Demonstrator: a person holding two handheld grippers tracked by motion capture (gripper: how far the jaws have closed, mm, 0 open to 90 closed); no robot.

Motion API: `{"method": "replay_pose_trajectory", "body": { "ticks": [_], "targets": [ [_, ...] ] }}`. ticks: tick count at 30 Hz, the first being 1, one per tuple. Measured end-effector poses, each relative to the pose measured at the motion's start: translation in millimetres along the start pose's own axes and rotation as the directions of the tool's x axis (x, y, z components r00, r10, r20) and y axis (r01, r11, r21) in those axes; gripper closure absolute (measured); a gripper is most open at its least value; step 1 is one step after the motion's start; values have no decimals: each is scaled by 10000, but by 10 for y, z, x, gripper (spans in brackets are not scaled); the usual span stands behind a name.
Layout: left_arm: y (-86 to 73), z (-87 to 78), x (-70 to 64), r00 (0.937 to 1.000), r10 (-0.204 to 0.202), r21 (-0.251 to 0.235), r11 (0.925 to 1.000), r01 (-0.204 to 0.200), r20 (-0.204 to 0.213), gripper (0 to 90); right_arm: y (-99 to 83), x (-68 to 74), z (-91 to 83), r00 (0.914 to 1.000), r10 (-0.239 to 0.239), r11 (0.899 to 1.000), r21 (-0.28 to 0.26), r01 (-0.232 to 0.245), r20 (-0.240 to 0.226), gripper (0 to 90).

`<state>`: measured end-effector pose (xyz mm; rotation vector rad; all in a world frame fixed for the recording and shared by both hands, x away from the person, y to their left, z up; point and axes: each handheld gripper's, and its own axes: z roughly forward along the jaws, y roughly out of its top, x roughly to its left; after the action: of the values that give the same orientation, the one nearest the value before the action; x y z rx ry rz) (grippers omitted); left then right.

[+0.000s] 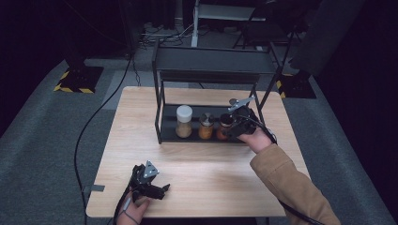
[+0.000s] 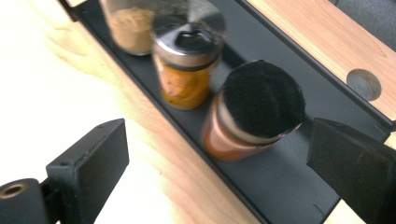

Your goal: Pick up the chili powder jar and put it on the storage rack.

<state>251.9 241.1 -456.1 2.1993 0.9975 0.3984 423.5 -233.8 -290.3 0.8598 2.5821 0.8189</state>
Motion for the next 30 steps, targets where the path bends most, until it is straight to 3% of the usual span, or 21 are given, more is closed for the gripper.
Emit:
{"method": "replay_pose_trajectory", "body": {
  "ticks": [15,30],
  "targets": [
    [-3,-2,1,10000,35,1,10000,-35,59,1,-226,231,-360,9987,-462,9983,-365,455,-200,51],
    [-3,-2,-1,10000,31,-3,10000,-31,54,1,-486,342,-483,9980,-518,9970,-591,496,-354,50]
  ]
}}
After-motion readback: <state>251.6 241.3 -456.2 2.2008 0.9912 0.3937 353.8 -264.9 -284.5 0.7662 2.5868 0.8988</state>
